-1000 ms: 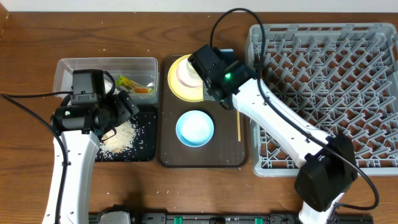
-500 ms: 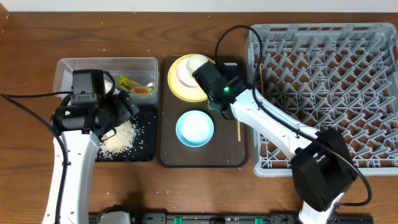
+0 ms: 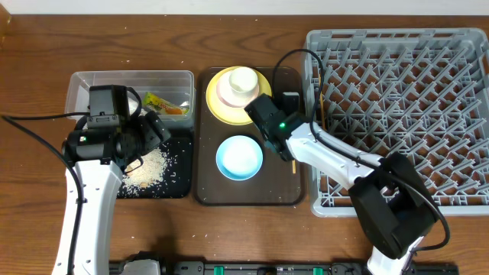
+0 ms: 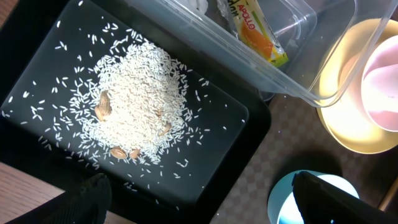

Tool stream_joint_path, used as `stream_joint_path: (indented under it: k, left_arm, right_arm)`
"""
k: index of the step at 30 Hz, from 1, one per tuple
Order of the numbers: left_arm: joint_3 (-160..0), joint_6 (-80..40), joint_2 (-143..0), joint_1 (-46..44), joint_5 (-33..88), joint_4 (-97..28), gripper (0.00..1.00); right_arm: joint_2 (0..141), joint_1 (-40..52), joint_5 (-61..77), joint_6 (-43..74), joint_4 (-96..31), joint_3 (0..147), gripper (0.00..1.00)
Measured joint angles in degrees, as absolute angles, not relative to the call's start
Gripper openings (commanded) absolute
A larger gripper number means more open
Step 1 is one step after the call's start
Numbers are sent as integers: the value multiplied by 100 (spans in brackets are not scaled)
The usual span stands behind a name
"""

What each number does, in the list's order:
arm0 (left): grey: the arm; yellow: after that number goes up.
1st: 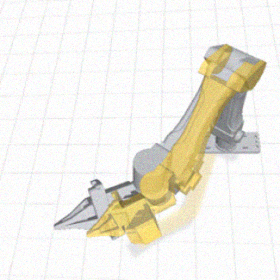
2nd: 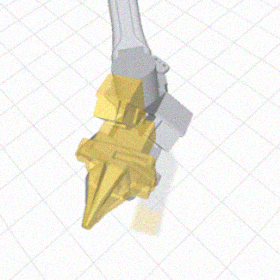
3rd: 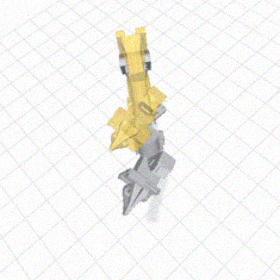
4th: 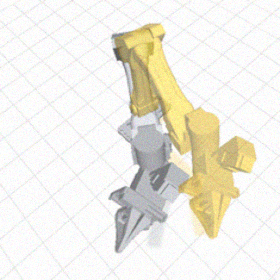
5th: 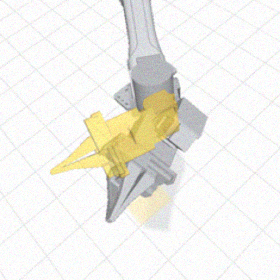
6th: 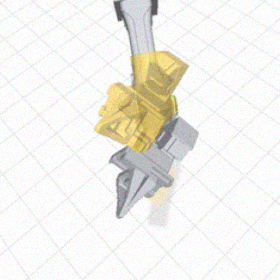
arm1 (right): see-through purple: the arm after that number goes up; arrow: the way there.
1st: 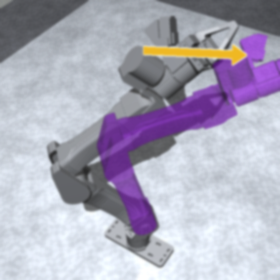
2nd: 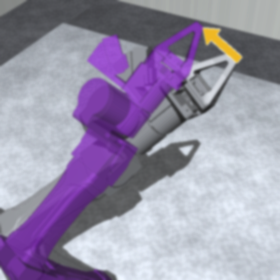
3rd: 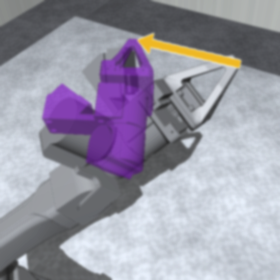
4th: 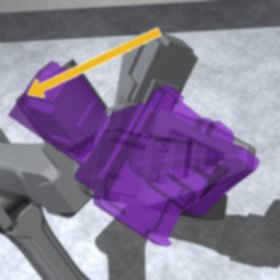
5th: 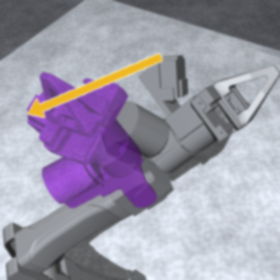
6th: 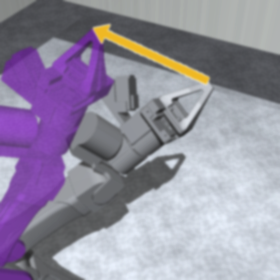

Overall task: Sort waste into correct bins and load items into the dishwasher rack
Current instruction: 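Lower the right gripper and grip the second wooden chopstick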

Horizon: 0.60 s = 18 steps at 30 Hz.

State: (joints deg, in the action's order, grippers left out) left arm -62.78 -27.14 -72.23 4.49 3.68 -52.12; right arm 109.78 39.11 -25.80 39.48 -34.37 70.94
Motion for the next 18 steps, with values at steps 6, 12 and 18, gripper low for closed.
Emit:
stream_joint_path:
  k: [6,12,18]
  left_arm:
    - [-6278,-2714,-7223,449,370,-5212,96]
    - [-6278,-2714,-7223,449,370,-5212,96]
    - [-6278,-2714,-7223,449,370,-5214,96]
  right_arm:
    - [10978,3750,-2554,3940,-3094,6755,28]
    - [10978,3684,-2541,3894,-3011,6709,31]
    - [10978,3677,-2416,3874,-2926,6705,31]
